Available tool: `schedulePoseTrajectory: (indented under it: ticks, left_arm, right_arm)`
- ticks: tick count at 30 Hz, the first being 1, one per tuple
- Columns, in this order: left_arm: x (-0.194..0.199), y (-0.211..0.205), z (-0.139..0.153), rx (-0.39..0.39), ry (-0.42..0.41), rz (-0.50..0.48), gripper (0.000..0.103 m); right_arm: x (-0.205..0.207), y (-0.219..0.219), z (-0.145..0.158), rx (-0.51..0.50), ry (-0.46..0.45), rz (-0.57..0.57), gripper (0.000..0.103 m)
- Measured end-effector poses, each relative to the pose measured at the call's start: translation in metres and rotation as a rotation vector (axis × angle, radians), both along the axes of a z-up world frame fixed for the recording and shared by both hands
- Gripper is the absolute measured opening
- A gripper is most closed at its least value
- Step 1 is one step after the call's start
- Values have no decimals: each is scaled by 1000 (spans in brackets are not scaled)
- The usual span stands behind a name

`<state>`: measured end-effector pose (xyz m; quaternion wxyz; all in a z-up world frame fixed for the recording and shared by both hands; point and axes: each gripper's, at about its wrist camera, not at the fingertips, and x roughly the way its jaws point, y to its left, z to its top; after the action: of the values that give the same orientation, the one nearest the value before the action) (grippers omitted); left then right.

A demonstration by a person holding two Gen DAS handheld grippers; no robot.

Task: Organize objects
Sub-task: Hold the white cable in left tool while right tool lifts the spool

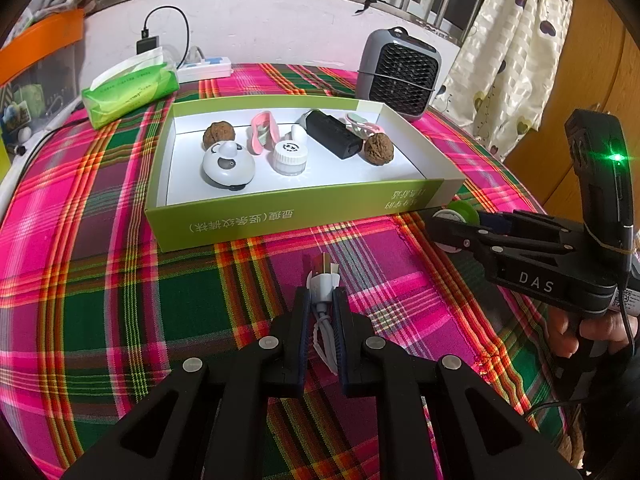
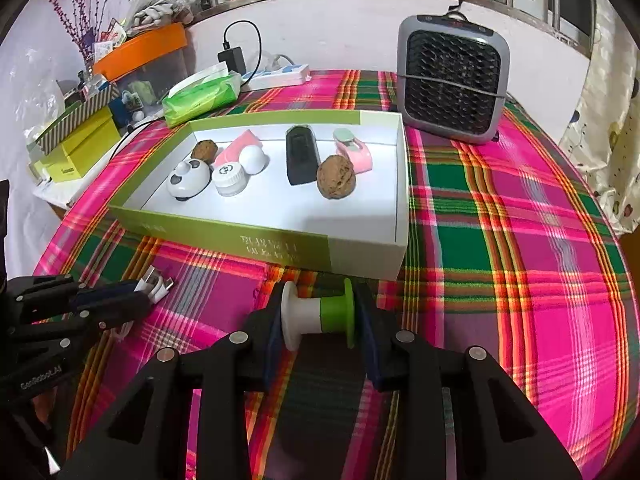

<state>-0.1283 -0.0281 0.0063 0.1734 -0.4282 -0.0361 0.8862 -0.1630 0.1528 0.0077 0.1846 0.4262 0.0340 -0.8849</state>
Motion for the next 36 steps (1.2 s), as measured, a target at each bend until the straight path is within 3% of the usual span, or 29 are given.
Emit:
schedulePoseTrajectory:
  ticks: [36]
  left_arm:
    - [2, 9, 1, -84, 22, 0, 10]
  right_arm:
    - [16, 6, 2, -25, 4, -21, 34]
